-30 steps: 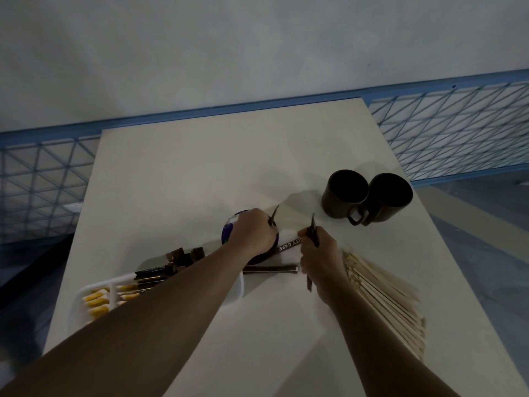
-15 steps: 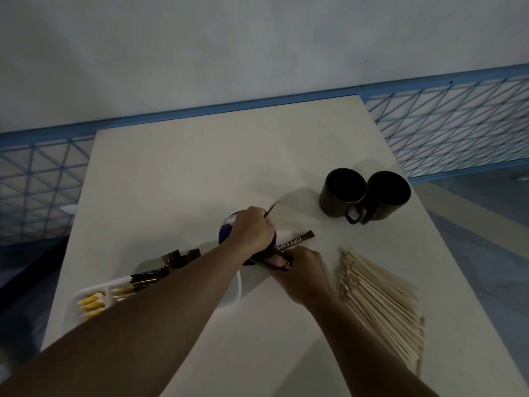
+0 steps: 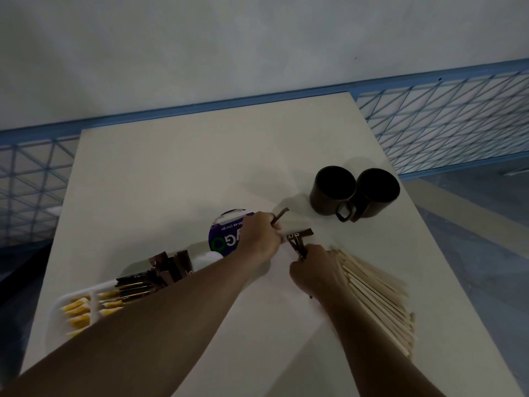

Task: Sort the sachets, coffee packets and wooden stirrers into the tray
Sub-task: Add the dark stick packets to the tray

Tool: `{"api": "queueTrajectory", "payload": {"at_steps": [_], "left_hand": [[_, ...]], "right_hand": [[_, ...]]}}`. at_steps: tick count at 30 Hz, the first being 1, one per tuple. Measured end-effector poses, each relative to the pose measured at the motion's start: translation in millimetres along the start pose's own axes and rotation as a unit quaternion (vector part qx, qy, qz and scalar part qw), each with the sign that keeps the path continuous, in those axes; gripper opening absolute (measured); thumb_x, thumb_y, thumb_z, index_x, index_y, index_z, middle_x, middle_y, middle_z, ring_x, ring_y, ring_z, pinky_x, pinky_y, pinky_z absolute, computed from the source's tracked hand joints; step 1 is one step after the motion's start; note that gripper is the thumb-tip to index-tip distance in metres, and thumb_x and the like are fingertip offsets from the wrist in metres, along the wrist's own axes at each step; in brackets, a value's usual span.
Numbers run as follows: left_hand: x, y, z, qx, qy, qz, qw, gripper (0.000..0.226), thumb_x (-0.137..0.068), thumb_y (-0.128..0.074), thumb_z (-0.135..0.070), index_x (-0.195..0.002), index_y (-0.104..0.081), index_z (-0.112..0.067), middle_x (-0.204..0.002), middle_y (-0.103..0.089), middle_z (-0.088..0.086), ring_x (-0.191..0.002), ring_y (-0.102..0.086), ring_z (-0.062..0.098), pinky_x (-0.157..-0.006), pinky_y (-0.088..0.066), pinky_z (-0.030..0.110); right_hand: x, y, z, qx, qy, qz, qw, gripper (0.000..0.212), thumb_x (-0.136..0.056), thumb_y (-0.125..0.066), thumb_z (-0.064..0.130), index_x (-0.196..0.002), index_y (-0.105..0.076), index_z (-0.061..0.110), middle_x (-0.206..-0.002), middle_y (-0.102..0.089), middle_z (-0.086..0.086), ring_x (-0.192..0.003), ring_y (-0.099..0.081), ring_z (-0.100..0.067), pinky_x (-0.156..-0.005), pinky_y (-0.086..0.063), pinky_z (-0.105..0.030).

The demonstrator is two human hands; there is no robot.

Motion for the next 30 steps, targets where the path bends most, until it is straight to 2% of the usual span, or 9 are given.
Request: {"api": "queueTrajectory", "payload": {"at_steps": [5,12,16,20,22,25,27,28,30], "left_hand": [[0.0,-15.9,-1.9,-0.016,-0.001,0.016,1.0,0.017,-0.075,-0.079,-0.005,-0.089,-0.071,-0.008,-0.091,-0.07,0.006,-0.086,-0.067,0.018,-0.08,-0.06,0.035],[9.4,-19.8,-6.3,-0.138,0.017,0.018,0.99,0.025,-0.085,-0.066,-0.016,-0.106,-0.065,-0.002,-0.099,-0.068,0.016,-0.089,-0.065,0.031,-0.072,-0.058,0.039],[17.3,-18.0,-7.0,-0.13,0.05,0.056,0.989,0.027,-0.091,-0.057,-0.017,-0.11,-0.062,0.002,-0.105,-0.065,0.019,-0.085,-0.062,0.027,-0.054,-0.046,0.028],[24.7,-11.4,-10.0,-0.082,0.092,0.075,0.989,0.03,-0.099,-0.043,-0.014,-0.116,-0.059,0.004,-0.112,-0.064,0.021,-0.085,-0.06,0.026,-0.058,-0.046,0.029],[28.8,-4.3,-13.7,-0.064,0.106,0.077,0.989,0.03,-0.1,-0.041,-0.013,-0.116,-0.059,0.005,-0.112,-0.065,0.021,-0.081,-0.061,0.025,-0.053,-0.041,0.025],[32.9,8.5,-15.8,-0.028,0.124,0.069,0.989,0.029,-0.098,-0.046,-0.012,-0.121,-0.059,0.001,-0.115,-0.063,0.019,-0.103,-0.062,0.03,-0.06,-0.044,0.028],[38.8,19.2,-16.5,0.014,0.132,0.063,0.989,0.028,-0.096,-0.05,-0.011,-0.12,-0.059,0.002,-0.116,-0.063,0.023,-0.11,-0.061,0.036,-0.078,-0.054,0.039],[40.7,24.8,-16.3,0.048,0.134,0.059,0.988,0.027,-0.094,-0.053,-0.01,-0.117,-0.06,0.002,-0.114,-0.065,0.023,-0.11,-0.062,0.038,-0.088,-0.055,0.044],[45.1,39.3,-13.0,0.104,0.125,0.041,0.986,0.021,-0.091,-0.055,-0.009,-0.108,-0.065,-0.001,-0.1,-0.071,0.018,-0.095,-0.069,0.031,-0.087,-0.057,0.044]], "right_hand": [[-2.8,6.2,-4.6,-0.053,0.002,-0.014,0.999,0.033,-0.093,-0.05,0.022,-0.123,-0.058,0.011,-0.085,-0.062,-0.004,-0.064,-0.059,-0.014,-0.046,-0.043,-0.025],[-0.3,11.2,-1.5,-0.11,0.011,-0.018,0.994,0.034,-0.104,-0.044,0.032,-0.125,-0.058,0.011,-0.09,-0.064,-0.006,-0.063,-0.056,-0.011,-0.046,-0.035,-0.022],[-1.5,10.4,2.5,-0.165,0.012,-0.02,0.986,0.034,-0.104,-0.044,0.034,-0.127,-0.058,0.012,-0.11,-0.066,-0.01,-0.078,-0.06,-0.016,-0.059,-0.043,-0.026],[0.0,8.3,6.8,-0.215,0.001,-0.021,0.976,0.035,-0.104,-0.045,0.032,-0.133,-0.055,0.014,-0.119,-0.065,-0.008,-0.099,-0.065,-0.023,-0.08,-0.054,-0.036],[2.2,7.6,11.3,-0.234,0.006,-0.012,0.972,0.034,-0.104,-0.044,0.028,-0.134,-0.054,0.015,-0.121,-0.063,-0.006,-0.101,-0.063,-0.022,-0.079,-0.053,-0.034],[6.2,6.0,19.3,-0.268,0.013,0.0,0.963,0.029,-0.103,-0.043,0.02,-0.128,-0.056,0.014,-0.118,-0.063,-0.007,-0.103,-0.062,-0.024,-0.09,-0.054,-0.041],[11.1,5.3,27.5,-0.277,0.025,-0.002,0.961,0.026,-0.101,-0.043,0.016,-0.121,-0.059,0.014,-0.11,-0.064,-0.007,-0.095,-0.06,-0.023,-0.085,-0.053,-0.04],[13.4,5.2,31.7,-0.281,0.036,0.0,0.959,0.026,-0.099,-0.042,0.014,-0.119,-0.06,0.013,-0.106,-0.063,-0.006,-0.091,-0.057,-0.023,-0.079,-0.051,-0.037],[18.5,3.9,41.5,-0.299,0.06,0.011,0.952,0.027,-0.097,-0.042,0.01,-0.115,-0.061,0.013,-0.102,-0.06,-0.006,-0.089,-0.053,-0.021,-0.071,-0.045,-0.032]]}}
Point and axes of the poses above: each hand's wrist, its own x-axis away from the middle knuckle, its own y-axis out of the back of the hand, z = x × y, the point moved 5 cm from there along -x, towards the middle knuckle
